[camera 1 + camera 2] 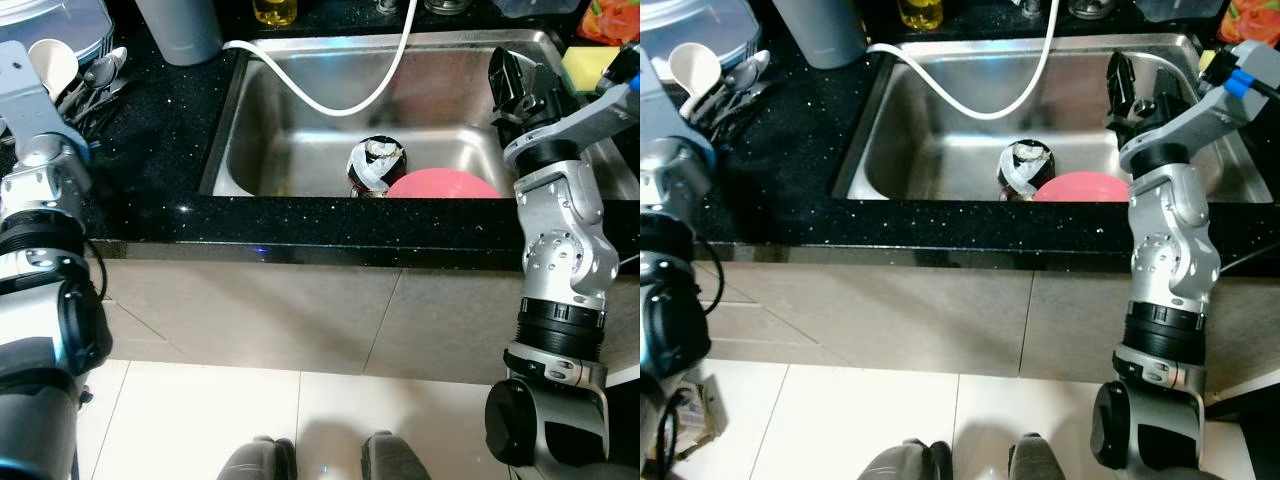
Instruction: Kitchen organization
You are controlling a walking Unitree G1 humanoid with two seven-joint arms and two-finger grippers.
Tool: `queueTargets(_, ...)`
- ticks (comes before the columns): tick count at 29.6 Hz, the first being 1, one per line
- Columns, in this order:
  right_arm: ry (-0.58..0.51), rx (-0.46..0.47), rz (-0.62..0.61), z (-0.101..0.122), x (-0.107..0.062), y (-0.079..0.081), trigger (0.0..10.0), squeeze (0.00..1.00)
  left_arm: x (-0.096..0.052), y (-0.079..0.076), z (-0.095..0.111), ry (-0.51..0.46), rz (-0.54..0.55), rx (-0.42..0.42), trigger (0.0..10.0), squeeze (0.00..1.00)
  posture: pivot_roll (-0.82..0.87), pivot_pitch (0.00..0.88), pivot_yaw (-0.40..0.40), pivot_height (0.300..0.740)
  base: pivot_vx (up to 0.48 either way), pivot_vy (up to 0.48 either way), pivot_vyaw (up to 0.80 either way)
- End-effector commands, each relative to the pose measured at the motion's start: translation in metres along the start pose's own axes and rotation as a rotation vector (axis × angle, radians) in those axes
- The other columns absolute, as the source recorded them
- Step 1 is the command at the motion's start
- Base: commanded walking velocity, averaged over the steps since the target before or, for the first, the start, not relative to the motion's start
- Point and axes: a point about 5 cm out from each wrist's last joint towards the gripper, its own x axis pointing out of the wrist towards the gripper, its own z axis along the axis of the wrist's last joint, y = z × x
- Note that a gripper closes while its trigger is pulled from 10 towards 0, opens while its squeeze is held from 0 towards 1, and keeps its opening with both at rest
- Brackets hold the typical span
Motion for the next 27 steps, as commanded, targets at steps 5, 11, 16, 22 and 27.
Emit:
queueTargets(5,0.007,0.006,-0.001,-0.002,-0.002,0.000,10.0,0.00,0.001,0.017,-0.019,0.110,0.028,-0.061,10.0,0.00,-0.07,0.197,0.123,0.740,0.000,0.000,0.00)
queueTargets(11,-0.001,0.002,-0.001,0.001,-0.001,-0.001,10.0,0.00,-0.003,-0.005,-0.046,0.271,-0.110,-0.249,10.0,0.00,-0.08,0.191,0.118,0.740,0.000,0.000,0.00)
queueTargets(16,-0.006,-0.003,0.001,0.003,0.000,-0.001,10.0,0.00,-0.015,-0.046,-0.042,0.263,-0.381,-0.195,10.0,0.00,-0.09,0.180,0.116,0.740,0.000,0.000,0.00)
queueTargets(22,-0.017,-0.011,0.001,0.006,0.002,-0.003,10.0,0.00,-0.029,-0.071,-0.051,0.287,-0.527,-0.115,10.0,0.00,-0.10,0.172,0.120,0.740,0.000,0.000,0.00)
queueTargets(27,-0.025,-0.014,0.003,0.009,0.003,-0.003,10.0,0.00,-0.036,-0.078,-0.064,0.320,-0.544,-0.077,10.0,0.00,-0.10,0.168,0.122,0.740,0.000,0.000,0.00)
